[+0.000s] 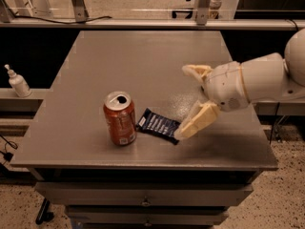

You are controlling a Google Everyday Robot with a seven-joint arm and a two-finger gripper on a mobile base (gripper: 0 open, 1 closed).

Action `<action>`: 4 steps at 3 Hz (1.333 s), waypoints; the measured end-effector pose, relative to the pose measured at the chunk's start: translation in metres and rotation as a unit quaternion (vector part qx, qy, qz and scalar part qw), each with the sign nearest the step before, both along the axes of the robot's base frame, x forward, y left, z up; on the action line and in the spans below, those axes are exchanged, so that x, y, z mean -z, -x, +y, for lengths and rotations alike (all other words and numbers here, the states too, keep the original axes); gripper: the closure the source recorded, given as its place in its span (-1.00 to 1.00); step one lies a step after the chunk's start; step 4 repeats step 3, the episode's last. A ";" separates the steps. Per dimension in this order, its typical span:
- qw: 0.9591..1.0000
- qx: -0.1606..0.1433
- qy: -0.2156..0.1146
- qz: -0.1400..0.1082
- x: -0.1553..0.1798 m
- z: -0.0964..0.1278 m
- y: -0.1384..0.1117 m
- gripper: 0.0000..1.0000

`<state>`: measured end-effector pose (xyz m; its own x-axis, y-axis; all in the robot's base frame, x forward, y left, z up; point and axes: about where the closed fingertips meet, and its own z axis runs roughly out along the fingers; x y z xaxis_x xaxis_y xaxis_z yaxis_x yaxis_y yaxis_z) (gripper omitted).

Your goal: Move rxbar blueberry near coke can

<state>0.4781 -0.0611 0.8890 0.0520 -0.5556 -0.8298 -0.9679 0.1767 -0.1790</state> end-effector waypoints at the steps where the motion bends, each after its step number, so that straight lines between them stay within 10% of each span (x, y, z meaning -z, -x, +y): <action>1: 0.998 -0.008 0.012 -0.056 -0.035 -0.032 -0.034 -1.00; 2: 0.993 -0.016 0.029 -0.116 -0.086 -0.067 -0.054 -1.00; 4: 0.990 -0.009 0.025 -0.138 -0.109 -0.071 -0.058 -1.00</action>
Offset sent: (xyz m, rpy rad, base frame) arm 0.0780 -0.1138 0.1510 -0.0960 -0.3822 0.0410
